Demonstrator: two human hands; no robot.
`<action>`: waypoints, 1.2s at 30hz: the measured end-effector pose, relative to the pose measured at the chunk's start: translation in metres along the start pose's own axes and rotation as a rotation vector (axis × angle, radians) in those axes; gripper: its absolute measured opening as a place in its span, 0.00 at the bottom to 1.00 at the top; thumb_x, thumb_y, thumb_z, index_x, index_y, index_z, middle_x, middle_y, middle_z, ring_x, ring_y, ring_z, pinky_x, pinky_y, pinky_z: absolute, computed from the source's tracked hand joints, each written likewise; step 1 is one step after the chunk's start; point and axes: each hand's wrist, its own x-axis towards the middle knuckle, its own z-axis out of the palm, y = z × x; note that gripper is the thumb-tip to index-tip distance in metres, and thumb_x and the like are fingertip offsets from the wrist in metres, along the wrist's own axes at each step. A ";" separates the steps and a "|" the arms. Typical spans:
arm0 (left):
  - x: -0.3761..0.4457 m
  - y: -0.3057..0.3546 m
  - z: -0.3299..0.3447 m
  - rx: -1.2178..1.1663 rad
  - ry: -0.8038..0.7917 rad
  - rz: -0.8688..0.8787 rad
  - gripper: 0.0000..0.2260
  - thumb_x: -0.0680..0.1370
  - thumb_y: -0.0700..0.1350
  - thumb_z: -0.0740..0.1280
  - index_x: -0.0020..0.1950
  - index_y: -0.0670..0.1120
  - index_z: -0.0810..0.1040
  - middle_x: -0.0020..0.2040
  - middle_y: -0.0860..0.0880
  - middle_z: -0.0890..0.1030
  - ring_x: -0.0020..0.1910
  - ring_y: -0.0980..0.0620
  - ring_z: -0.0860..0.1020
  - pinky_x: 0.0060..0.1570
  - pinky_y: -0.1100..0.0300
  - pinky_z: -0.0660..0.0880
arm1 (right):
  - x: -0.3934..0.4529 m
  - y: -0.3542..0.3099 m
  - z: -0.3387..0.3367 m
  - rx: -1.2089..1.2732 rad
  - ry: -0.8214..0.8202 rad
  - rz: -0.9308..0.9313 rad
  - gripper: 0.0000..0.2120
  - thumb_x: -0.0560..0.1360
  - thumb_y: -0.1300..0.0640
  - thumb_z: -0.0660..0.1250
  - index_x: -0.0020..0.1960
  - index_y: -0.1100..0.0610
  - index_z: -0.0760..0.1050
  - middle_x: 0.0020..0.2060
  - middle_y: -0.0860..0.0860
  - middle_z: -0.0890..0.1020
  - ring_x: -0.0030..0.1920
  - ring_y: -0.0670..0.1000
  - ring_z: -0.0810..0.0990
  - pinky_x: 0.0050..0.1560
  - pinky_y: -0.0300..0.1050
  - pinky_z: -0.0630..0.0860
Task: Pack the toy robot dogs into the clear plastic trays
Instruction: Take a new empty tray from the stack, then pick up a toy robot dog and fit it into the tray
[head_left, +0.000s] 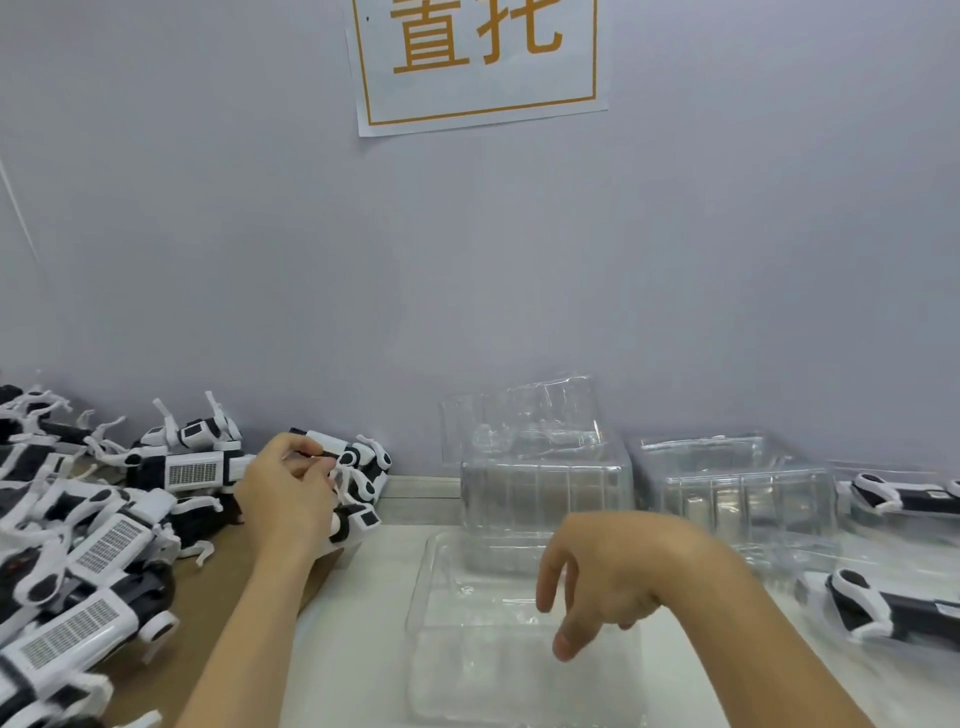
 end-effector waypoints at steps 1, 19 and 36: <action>0.000 0.005 -0.001 -0.023 -0.023 -0.015 0.09 0.75 0.33 0.72 0.41 0.45 0.77 0.37 0.47 0.84 0.35 0.50 0.83 0.34 0.58 0.76 | -0.002 0.001 -0.003 0.007 0.035 -0.019 0.17 0.69 0.44 0.78 0.56 0.43 0.80 0.47 0.39 0.81 0.44 0.45 0.82 0.41 0.40 0.74; -0.044 0.137 -0.015 -0.634 -0.323 -0.009 0.13 0.78 0.31 0.68 0.46 0.47 0.67 0.37 0.46 0.86 0.31 0.56 0.80 0.37 0.65 0.78 | 0.026 -0.027 0.022 0.694 0.560 -0.355 0.49 0.67 0.38 0.76 0.78 0.42 0.53 0.74 0.37 0.64 0.73 0.42 0.63 0.70 0.39 0.64; -0.062 0.131 0.011 -0.370 -0.384 0.105 0.10 0.78 0.38 0.69 0.53 0.52 0.76 0.44 0.54 0.86 0.41 0.59 0.81 0.44 0.58 0.79 | 0.020 0.008 -0.002 1.122 0.953 -0.514 0.10 0.72 0.51 0.76 0.50 0.46 0.78 0.38 0.44 0.81 0.34 0.41 0.78 0.34 0.34 0.74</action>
